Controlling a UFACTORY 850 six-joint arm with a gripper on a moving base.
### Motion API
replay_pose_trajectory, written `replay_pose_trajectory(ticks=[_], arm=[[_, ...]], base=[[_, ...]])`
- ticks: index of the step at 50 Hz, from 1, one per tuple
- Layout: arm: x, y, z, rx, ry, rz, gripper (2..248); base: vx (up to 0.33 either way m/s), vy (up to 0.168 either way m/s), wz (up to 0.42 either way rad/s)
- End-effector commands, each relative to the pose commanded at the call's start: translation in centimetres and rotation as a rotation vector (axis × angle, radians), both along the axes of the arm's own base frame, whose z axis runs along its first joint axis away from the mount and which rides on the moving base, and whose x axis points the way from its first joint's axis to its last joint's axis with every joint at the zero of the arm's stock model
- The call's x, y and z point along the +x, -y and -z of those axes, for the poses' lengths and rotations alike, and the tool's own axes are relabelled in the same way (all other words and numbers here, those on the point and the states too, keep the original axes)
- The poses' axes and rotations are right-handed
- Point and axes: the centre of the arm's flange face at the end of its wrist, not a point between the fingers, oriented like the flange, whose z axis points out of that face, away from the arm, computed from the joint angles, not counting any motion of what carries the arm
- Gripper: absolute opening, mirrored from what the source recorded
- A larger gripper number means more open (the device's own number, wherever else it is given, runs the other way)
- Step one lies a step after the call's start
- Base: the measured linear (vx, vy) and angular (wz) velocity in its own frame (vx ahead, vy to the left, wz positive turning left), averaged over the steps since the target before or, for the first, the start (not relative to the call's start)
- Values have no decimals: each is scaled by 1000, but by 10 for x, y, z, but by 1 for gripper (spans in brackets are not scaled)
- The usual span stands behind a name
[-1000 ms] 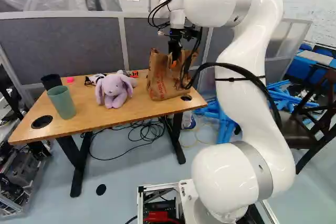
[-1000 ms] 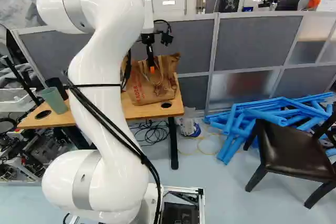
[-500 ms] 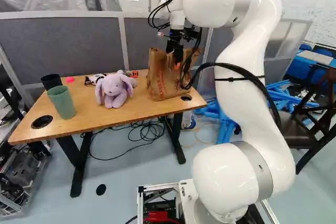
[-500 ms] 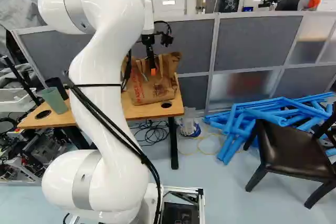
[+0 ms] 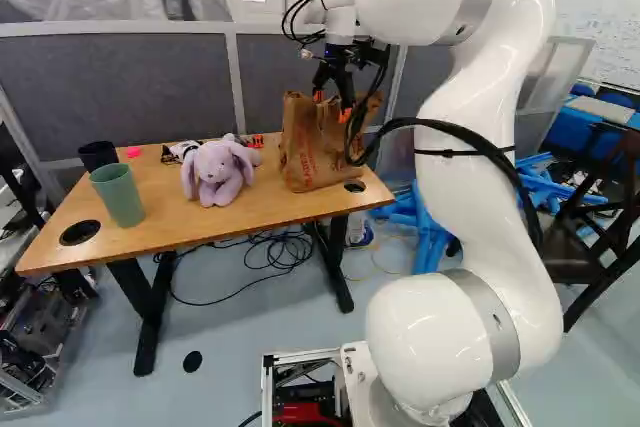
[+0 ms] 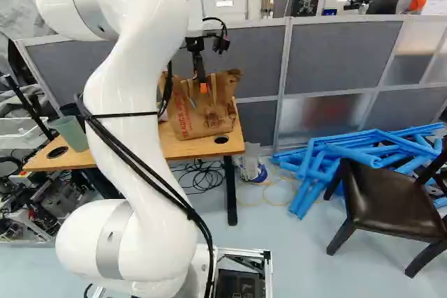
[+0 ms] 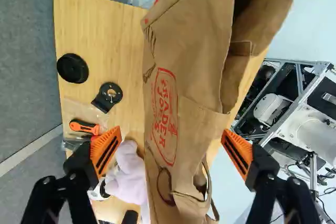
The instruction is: Pick up the bag on the ground and place it on the table
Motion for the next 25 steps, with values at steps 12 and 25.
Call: replay_pose_trajectory(ticks=[12, 25], arm=[[-7, 0, -18, 2, 30, 0, 247], [-15, 1, -38, 4, 62, 0, 247]], base=[[0, 0, 0], [0, 0, 0]])
